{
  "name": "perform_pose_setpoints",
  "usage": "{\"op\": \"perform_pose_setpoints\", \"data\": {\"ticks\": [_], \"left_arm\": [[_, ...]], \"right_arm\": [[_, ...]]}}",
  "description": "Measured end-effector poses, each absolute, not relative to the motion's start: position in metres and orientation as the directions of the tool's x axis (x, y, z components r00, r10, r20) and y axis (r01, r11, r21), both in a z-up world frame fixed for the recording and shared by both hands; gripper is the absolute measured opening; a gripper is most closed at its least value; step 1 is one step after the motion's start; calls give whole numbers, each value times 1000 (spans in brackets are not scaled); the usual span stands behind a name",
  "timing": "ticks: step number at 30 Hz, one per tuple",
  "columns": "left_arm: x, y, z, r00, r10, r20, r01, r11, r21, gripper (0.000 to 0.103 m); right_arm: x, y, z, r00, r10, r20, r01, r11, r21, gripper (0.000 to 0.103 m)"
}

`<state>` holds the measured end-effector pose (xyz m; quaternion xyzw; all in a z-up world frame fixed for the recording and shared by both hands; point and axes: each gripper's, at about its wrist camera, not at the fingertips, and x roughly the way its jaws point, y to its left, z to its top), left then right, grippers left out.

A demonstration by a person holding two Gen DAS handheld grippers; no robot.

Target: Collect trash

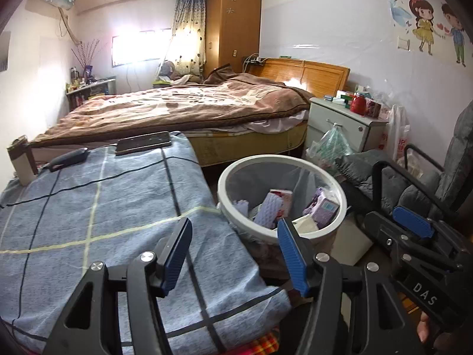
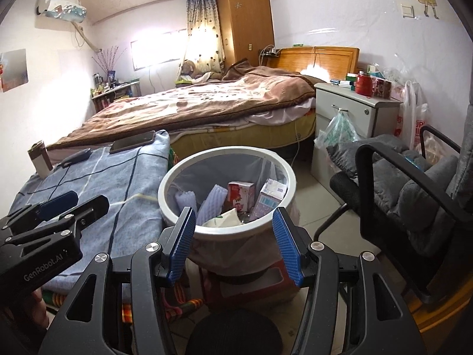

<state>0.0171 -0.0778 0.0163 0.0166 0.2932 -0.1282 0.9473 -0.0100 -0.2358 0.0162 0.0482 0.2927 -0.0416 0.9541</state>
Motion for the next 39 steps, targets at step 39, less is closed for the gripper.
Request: {"op": "perform_pose_setpoints", "data": {"ticks": [39], "left_arm": [[7,-74,18,802,-205,-560,227,973,-31,62]], "right_arm": [[-22,-219,21,841,-61,-537,111,992,60,56]]}}
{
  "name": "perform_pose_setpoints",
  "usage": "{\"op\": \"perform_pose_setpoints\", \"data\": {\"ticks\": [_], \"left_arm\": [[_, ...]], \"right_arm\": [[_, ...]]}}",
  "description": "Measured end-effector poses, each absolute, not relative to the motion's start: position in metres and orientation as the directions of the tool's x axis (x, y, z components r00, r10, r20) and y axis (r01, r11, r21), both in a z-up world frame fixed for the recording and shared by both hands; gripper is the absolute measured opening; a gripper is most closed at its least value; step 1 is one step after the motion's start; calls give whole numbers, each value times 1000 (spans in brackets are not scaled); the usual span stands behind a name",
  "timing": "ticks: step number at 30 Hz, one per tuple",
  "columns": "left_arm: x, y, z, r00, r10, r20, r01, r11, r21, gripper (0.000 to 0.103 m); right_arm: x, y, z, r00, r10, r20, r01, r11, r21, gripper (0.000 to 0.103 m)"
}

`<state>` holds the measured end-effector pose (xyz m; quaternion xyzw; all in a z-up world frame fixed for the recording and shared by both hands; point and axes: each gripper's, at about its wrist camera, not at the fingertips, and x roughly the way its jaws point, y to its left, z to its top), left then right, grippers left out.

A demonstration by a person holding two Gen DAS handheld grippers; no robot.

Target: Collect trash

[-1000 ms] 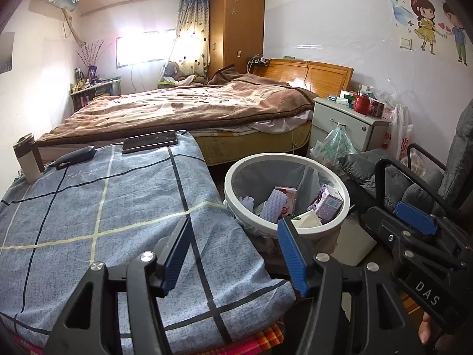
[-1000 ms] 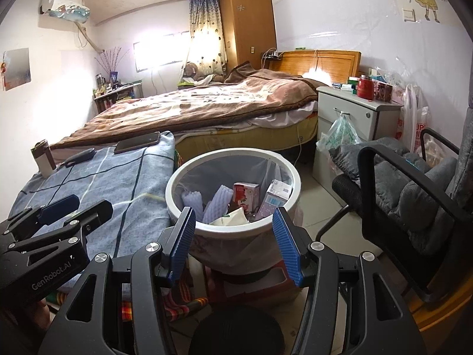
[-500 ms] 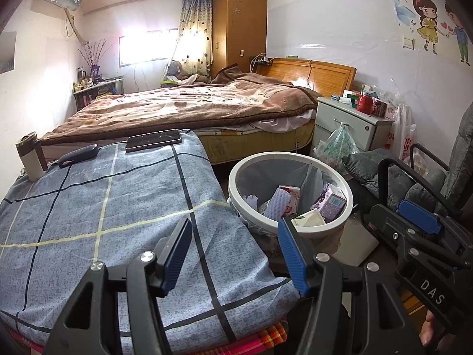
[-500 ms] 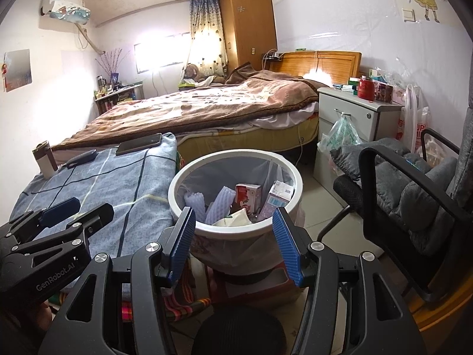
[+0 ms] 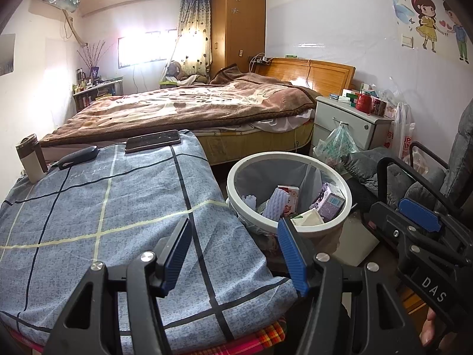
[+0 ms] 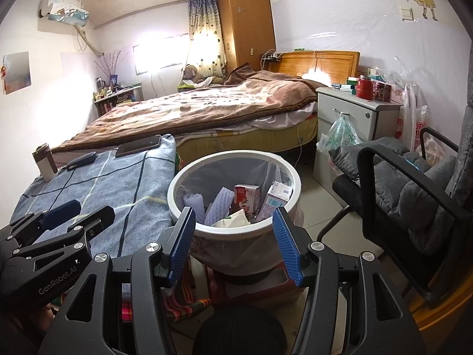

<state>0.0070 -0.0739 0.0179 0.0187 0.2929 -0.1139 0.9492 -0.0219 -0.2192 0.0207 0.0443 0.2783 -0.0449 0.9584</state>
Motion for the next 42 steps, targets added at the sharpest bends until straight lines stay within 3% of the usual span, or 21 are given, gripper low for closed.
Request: {"op": "perform_pose_setpoints", "data": {"ticks": [42], "left_arm": [[8,-69,20,803,-189,-565,212,977,-26,62]], "right_arm": [[-24,-216,21,842,-60,-537,111,992,63,56]]}}
